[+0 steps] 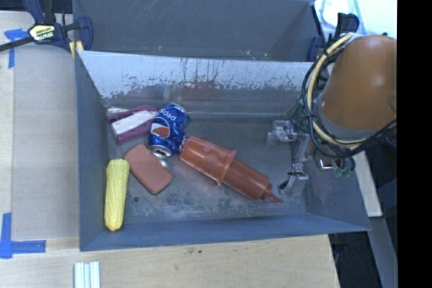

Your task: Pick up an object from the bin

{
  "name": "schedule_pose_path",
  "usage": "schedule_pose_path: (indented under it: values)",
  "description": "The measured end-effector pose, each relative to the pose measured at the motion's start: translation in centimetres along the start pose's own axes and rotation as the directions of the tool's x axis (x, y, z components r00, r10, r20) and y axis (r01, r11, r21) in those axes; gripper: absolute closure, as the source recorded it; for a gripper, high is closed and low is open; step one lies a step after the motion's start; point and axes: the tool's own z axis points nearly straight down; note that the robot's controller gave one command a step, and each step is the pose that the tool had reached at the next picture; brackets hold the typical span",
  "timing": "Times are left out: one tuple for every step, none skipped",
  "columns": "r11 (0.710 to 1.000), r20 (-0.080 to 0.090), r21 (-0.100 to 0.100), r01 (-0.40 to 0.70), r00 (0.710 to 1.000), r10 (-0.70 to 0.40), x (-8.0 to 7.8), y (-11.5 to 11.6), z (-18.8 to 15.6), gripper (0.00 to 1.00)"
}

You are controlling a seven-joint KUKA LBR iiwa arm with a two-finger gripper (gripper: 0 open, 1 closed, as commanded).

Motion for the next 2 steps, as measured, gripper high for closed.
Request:
schedule_pose_path:
  values:
    - [1.000,0.000,0.000,0.000,1.000,0.000,0.0,0.0,0.0,0.00]
    - [0.986,0.007,-0.001,-0.165,0.986,0.165,-5.1,0.5,6.7,0.00]
